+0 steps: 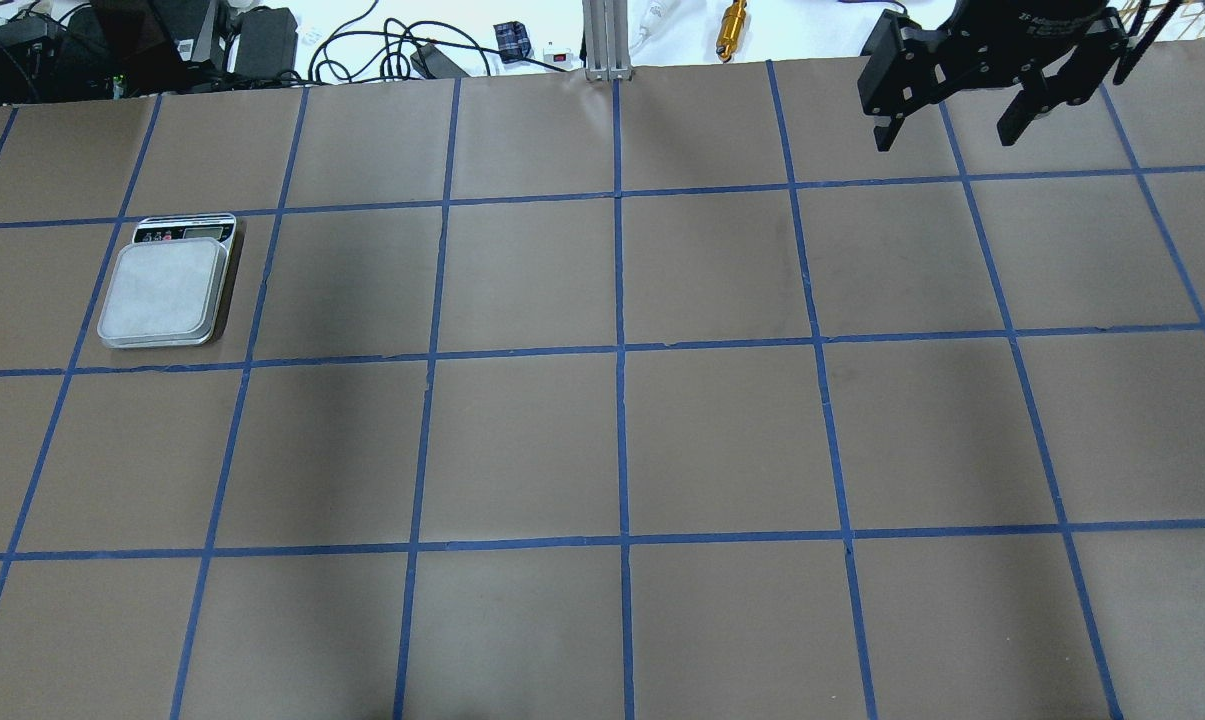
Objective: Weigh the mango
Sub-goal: 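Move the left gripper toward the mango beside the silver scale, then lower the left gripper over the red-yellow mango and close on it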
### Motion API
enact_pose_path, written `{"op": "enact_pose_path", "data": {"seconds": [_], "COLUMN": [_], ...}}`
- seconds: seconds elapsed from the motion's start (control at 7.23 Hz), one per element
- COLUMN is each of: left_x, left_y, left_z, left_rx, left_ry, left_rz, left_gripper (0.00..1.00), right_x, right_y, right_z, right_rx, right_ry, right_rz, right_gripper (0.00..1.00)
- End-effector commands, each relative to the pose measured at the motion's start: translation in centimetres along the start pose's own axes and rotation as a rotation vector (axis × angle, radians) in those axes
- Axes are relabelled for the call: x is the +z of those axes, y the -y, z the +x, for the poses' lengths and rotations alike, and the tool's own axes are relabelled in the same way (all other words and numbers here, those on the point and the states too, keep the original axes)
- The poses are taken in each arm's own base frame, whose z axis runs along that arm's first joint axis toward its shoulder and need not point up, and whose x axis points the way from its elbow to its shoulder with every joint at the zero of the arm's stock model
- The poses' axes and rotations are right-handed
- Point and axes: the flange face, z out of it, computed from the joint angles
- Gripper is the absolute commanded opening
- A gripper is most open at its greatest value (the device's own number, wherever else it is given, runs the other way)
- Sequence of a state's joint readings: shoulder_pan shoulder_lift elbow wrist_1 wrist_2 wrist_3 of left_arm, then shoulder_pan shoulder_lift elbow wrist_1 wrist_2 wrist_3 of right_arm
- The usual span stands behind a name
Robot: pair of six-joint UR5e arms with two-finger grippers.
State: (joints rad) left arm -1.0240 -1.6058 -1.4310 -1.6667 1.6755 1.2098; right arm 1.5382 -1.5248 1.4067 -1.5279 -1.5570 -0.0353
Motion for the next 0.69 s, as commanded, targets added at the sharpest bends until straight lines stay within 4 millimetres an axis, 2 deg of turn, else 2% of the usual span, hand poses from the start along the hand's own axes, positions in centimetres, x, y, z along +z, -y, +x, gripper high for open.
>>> {"op": "enact_pose_path", "data": {"seconds": [0.0,0.14,0.41,0.55], "left_x": [2.3,3.7,7.8,9.0], "left_y": [-4.7,-6.6,-11.3,-11.8], "left_z": [-5.2,-8.0,-15.0,-18.4], "left_rx": [0.164,0.170,0.291,0.315], "left_ry": [-0.002,0.020,0.058,0.063], "left_rz": [0.000,0.004,0.072,0.072], "left_gripper": [1.00,1.00,1.00,1.00], "right_x": [0.0,0.0,0.0,0.0], "right_y": [0.0,0.0,0.0,0.0], "right_z": [0.0,0.0,0.0,0.0], "right_rx": [0.000,0.000,0.000,0.000], "right_ry": [0.000,0.000,0.000,0.000], "right_rz": [0.000,0.000,0.000,0.000], "right_gripper": [1.00,1.00,1.00,1.00]}}
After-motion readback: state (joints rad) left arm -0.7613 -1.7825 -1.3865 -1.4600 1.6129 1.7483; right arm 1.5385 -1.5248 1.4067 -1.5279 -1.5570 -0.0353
